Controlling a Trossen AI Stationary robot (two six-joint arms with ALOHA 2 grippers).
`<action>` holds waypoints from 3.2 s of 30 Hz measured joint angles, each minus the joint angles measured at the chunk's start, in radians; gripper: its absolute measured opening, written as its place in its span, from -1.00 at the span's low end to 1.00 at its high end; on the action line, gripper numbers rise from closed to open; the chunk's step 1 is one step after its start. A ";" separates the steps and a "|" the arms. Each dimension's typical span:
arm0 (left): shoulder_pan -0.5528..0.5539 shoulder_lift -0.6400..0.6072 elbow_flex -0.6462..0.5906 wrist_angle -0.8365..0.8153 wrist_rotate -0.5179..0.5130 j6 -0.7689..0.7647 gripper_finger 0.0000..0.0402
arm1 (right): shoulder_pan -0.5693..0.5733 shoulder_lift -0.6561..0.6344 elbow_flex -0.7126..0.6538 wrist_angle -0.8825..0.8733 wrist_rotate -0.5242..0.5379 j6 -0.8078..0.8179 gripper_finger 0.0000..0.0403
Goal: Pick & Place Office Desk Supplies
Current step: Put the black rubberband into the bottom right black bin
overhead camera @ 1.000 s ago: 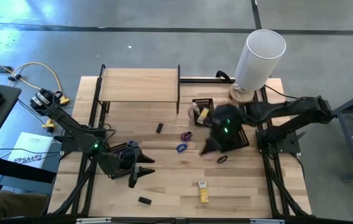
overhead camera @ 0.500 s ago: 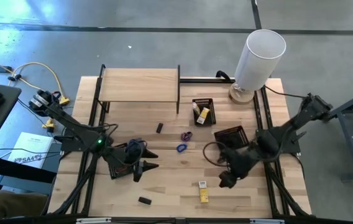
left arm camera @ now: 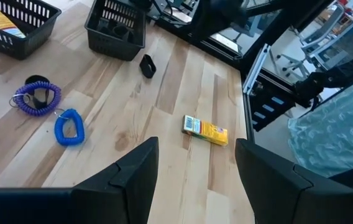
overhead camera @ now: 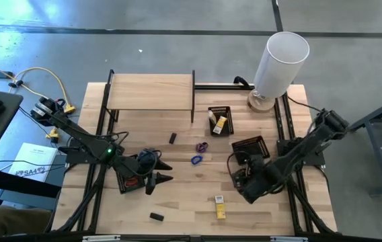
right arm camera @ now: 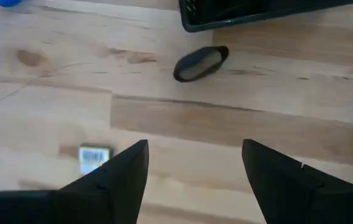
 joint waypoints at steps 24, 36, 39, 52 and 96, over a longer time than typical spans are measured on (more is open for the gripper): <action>-0.001 0.000 0.000 -0.037 0.016 0.009 0.03 | -0.122 0.197 -0.001 0.028 0.017 0.052 0.23; 0.002 0.000 0.000 -0.038 0.018 0.027 0.03 | -0.127 0.258 -0.005 0.008 -0.038 -0.007 0.23; 0.002 0.000 0.000 -0.038 0.018 0.028 0.03 | -0.137 0.282 -0.004 0.017 -0.045 -0.008 0.23; 0.002 0.000 0.000 -0.046 0.026 0.028 0.03 | -0.154 0.366 -0.003 0.023 -0.051 -0.052 0.23; 0.003 0.000 0.000 -0.053 0.041 0.027 0.03 | -0.179 0.411 -0.002 0.061 0.030 -0.192 -0.63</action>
